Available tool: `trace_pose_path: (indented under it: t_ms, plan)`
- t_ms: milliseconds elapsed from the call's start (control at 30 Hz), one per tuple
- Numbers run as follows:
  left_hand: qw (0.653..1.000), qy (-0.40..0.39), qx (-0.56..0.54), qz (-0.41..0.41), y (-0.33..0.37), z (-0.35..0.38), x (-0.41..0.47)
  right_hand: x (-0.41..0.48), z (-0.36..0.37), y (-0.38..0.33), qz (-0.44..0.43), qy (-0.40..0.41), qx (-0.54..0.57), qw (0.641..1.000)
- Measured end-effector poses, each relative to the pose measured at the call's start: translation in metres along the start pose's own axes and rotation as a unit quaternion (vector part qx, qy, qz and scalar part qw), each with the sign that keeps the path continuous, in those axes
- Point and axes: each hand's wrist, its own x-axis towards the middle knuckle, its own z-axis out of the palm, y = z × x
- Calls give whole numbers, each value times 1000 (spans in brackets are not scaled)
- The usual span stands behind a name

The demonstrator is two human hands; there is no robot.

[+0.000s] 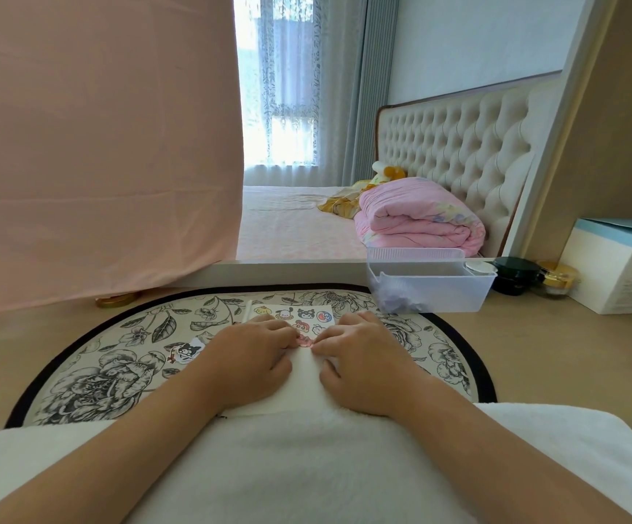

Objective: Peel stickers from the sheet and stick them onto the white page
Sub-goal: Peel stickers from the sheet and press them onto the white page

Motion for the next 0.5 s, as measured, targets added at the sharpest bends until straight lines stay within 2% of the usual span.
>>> trace_pose_path:
  t_ms: [133, 267, 367, 500]
  plan:
    - [1000, 8, -7, -10, 0, 0, -1, 0, 3, -2, -8, -7, -10, 1000]
    - [998, -39, 42, -5, -5, 6, 2, 3, 4, -3, -1, -54, -10, 998]
    - [996, -65, 64, -13, -5, 5, 4, 2, 2, -1, 6, -47, -12, 999]
    - [998, -29, 50, -16, -1, 3, 2, 0, 3, 3, 23, -41, -12, 999]
